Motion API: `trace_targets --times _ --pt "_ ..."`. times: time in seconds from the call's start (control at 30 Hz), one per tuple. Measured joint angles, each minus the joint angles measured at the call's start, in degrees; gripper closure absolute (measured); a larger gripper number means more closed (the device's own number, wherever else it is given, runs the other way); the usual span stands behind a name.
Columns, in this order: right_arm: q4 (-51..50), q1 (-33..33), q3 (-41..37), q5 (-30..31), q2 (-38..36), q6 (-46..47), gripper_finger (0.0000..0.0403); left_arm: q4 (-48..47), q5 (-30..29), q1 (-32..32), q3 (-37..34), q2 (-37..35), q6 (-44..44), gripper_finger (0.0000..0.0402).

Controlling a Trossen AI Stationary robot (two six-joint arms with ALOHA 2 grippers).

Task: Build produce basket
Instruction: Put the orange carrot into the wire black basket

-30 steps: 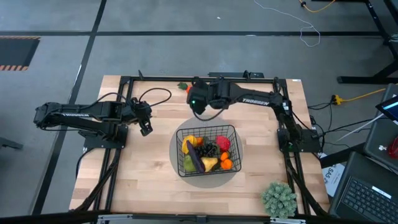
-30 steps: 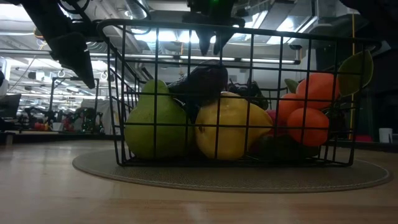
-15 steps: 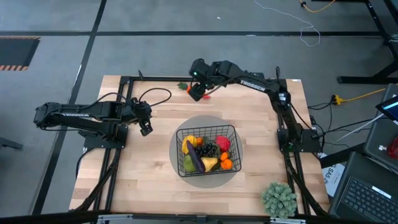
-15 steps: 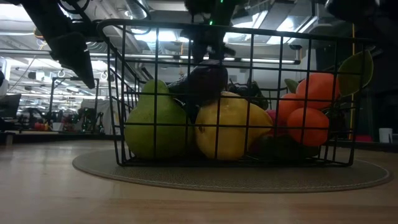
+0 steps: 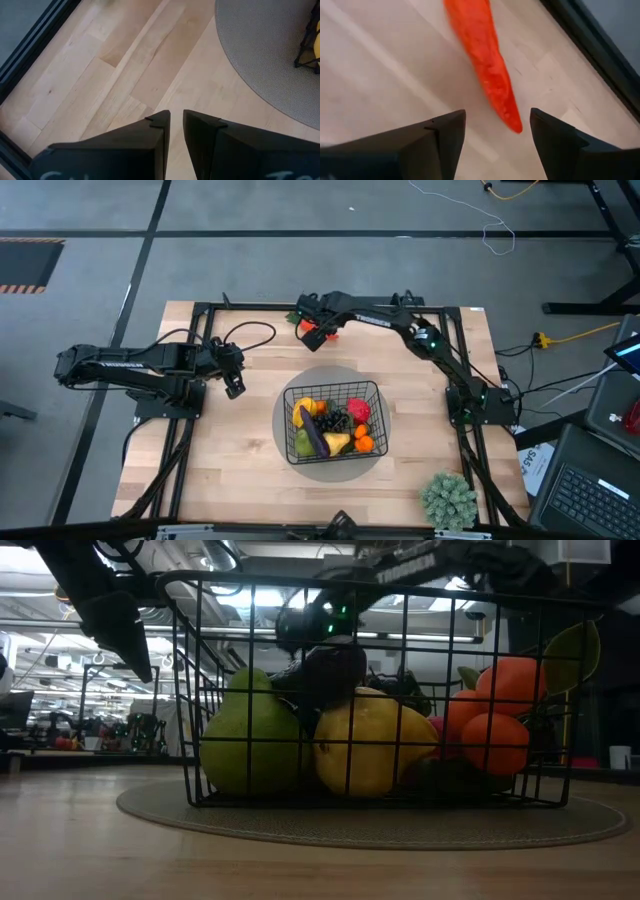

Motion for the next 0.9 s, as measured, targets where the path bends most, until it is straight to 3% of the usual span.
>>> trace_targets --times 0.4,0.57,0.9 --pt "0.2 -0.7 -0.02 6.57 3.83 -1.66 0.0195 0.02 0.0 0.02 -0.01 0.01 0.0 0.036" --pt "1.44 -2.01 0.0 -2.23 4.37 -9.04 0.0195 0.04 -0.02 0.02 0.0 0.02 0.0 0.036" --pt "1.85 -2.96 0.17 -7.22 7.51 -9.0 0.0195 0.04 -0.02 0.02 0.0 0.01 0.0 0.036"
